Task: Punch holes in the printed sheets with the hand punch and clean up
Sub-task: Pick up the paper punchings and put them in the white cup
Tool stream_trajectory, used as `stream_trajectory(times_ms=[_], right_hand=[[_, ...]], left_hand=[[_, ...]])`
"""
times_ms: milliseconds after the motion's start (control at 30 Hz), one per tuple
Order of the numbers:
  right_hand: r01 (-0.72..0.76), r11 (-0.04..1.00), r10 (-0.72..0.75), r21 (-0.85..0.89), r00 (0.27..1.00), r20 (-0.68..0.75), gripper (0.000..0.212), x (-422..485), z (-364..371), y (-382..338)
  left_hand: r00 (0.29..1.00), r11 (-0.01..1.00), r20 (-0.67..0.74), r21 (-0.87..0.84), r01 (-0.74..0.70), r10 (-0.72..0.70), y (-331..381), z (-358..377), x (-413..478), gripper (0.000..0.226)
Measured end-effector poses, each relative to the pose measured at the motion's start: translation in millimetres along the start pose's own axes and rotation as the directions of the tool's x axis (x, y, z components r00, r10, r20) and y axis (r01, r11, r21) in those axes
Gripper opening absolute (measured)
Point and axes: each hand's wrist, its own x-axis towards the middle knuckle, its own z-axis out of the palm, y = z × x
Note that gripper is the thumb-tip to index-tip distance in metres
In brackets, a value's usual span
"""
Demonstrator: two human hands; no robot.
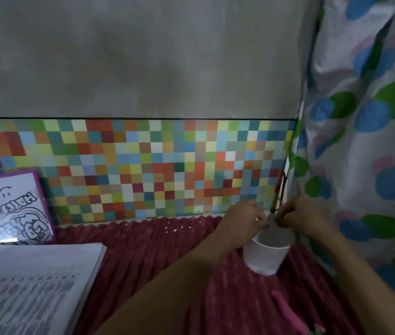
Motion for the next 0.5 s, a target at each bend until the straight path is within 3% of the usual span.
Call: stream_trajectory(times_ms=[133,233,300,367,433,500], right_hand=[[-0.014,0.99,0.017,-0.143,1.0,0.025,0.029,4.8,13.3,-2.6],[0.061,0.992,-0.078,-0.113,0.985,-0.151,0.031,4.9,23.6,-15.1],[0.22,0.969,-0.245,-0.112,0.912,-0.328,0.021,0.6,32.3,-31.5],[0.377,0.919,-0.39,-0.119,0.821,-0.417,0.013,-4.2,44.4,-56.3],[0.453,0.89,-0.439,-0.044,0.828,-0.348,0.009,-7.4,61.6,-83.6],[0.459,0.888,-0.455,0.029,0.885,-0.101,0.009,-7.9,88.7,-106.5]], left_hand=[[0.998,0.999,-0.067,0.03,-0.015,0.017,-7.0,-8.7,-7.8,0.021],[0.973,0.998,-0.222,-0.018,0.053,-0.055,-23.6,-36.3,-25.9,0.022],[0.94,0.982,-0.285,-0.034,0.186,-0.188,-48.9,-61.6,-46.7,0.02],[0.883,0.929,-0.322,0.024,0.368,-0.341,-88.4,-88.5,-72.6,0.02],[0.81,0.819,-0.323,0.149,0.555,-0.49,-130.0,-112.4,-103.7,0.021],[0.736,0.715,-0.305,0.2,0.67,-0.604,-161.8,-128.0,-134.8,0.019]])
